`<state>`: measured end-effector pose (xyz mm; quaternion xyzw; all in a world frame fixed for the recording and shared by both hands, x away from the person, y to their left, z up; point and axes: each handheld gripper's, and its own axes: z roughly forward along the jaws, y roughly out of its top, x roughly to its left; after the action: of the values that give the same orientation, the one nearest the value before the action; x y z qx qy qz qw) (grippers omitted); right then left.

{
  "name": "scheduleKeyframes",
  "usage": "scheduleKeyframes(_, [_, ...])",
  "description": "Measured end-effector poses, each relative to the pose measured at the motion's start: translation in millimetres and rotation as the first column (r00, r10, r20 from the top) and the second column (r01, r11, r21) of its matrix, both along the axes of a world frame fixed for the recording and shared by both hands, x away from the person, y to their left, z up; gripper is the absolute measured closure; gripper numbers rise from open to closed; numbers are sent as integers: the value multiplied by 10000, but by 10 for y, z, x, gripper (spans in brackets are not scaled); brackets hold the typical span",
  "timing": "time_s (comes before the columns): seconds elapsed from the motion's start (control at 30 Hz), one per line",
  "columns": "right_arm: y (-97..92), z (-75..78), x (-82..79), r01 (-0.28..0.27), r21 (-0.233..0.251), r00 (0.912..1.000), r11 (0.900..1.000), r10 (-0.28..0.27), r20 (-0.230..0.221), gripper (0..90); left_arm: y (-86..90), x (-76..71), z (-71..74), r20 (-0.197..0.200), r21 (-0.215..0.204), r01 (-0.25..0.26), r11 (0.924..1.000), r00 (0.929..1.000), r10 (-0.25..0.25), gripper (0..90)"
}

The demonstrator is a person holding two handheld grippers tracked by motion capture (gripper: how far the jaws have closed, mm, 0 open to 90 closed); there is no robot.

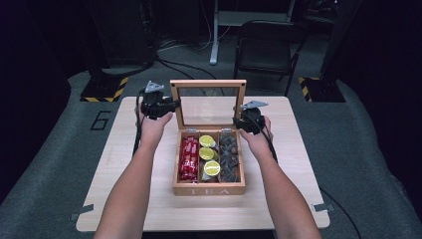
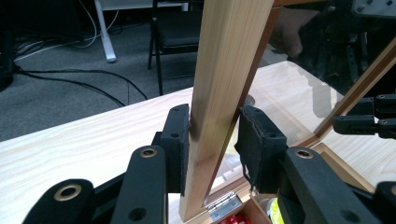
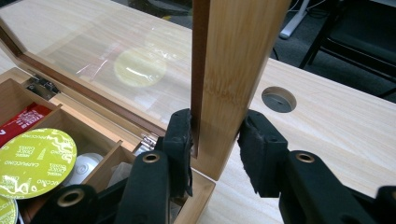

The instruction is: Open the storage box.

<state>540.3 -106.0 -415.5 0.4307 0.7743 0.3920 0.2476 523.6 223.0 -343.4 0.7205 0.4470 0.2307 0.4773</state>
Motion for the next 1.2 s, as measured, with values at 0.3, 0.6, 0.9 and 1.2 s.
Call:
scheduleKeyframes(0.3, [-1, -4, -4, 83, 90, 10000, 9999, -82, -28, 645, 3, 1, -2, -74, -74, -61, 10000, 10000, 60, 642])
scheduleKeyframes(0.6, [-6, -4, 15, 141, 255, 9997, 9996, -137, -177, 646, 7, -11, 4, -80, -70, -53, 10000, 10000, 52, 603])
scheduleKeyframes(0.9, [-5, 3, 38, 161, 213, 9996, 9996, -156, -253, 646, 24, -24, 3, -157, 26, -15, 10000, 9999, 16, 593])
scheduleKeyframes(1.2, [0, 16, 57, 245, 293, 9986, 9993, -231, -477, 646, 38, -41, -7, -155, 148, -48, 9999, 9999, 51, 583])
